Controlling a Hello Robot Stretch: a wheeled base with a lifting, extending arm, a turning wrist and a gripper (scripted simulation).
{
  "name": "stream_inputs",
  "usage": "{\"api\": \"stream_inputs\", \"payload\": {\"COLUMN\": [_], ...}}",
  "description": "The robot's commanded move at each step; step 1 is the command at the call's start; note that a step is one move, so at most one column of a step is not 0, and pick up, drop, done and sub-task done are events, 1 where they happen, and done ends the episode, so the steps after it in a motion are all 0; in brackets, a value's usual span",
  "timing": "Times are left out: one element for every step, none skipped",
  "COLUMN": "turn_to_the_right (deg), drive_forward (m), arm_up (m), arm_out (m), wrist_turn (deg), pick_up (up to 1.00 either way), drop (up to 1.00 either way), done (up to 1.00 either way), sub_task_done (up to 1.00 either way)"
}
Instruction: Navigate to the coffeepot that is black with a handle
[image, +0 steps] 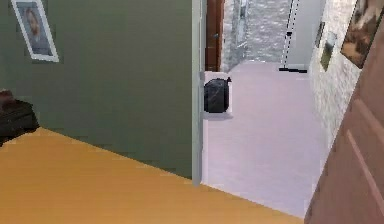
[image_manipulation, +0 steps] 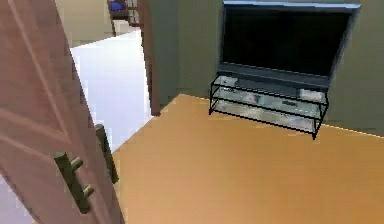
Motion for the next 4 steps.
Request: {"api": "stream_inputs", "payload": {"turn_to_the_right": [18.0,0.0,0.0,3.0], "drive_forward": [0.00,1.00,1.00,0.00], "arm_up": [0.00,0.00,0.00,0.00], "arm_out": [0.00,0.00,0.00,0.00], "wrist_turn": [0.0,0.0,0.0,0.0], "pick_up": [0.00,0.00,0.00,0.00], "drop": [0.00,0.00,0.00,0.00], "done": [0.00,0.00,0.00,0.00], "sub_task_done": [0.00,0.00,0.00,0.00]}}
